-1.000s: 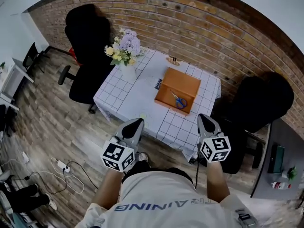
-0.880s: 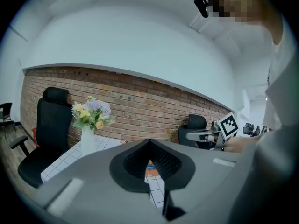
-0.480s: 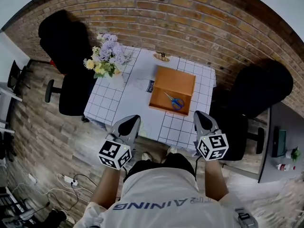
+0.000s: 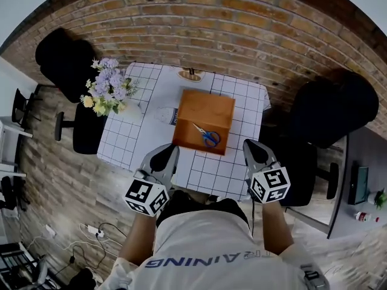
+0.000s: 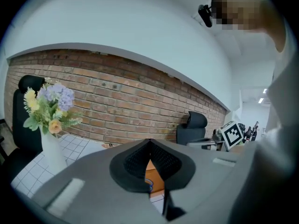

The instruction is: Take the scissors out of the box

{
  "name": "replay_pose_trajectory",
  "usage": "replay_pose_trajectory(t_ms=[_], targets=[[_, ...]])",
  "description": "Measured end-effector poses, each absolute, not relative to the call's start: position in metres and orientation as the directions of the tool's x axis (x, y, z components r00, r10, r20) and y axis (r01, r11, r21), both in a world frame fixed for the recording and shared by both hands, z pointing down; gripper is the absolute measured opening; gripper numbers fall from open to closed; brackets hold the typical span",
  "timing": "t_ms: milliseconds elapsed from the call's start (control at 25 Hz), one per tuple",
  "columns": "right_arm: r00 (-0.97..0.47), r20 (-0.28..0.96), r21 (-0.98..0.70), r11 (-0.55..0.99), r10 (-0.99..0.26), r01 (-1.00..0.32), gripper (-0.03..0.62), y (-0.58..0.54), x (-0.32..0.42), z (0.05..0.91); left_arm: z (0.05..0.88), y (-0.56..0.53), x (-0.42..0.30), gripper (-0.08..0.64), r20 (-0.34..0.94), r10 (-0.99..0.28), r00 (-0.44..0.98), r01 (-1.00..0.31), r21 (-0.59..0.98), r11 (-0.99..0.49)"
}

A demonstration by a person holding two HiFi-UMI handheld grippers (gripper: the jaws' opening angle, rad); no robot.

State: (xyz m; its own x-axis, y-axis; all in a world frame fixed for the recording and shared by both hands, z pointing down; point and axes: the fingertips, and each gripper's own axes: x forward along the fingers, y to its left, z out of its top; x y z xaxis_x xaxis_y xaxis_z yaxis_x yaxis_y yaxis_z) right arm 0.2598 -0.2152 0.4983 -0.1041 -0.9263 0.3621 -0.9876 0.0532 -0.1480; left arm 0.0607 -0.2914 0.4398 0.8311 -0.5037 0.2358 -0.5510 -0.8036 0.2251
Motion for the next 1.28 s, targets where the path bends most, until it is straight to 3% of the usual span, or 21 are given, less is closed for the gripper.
replay_pose_trajectory(t_ms=[280,680,1000,1280], targets=[[-0.107,0.426,-0.150,0.047,-0.898,-0.988,0.014,-0.222,0.271,0.518,0.459,-0.302,0.087,0.002,0.264,-0.446,0.855,-0.509,0.260,-0.821],[-0.176,0.582,-0.134,0.120,-0.794,-0.984,0.033,-0.270,0.225,0.558,0.476,-0.345,0.068,0.002,0.291,-0.381,0.877,-0.458,0.274,-0.845],[-0.232,0.834,-0.087,0.296,-0.500,-0.951,0.165,-0.289,0.187,0.630,0.498,-0.366,0.043,0.002,0.320,-0.370,0.872,-0.465,0.307,-0.831],[-0.186,0.936,-0.070,0.359,-0.298,-0.931,0.166,-0.299,0.175,0.691,0.517,-0.376,0.020,0.002,0.348,-0.404,0.846,-0.515,0.335,-0.789]])
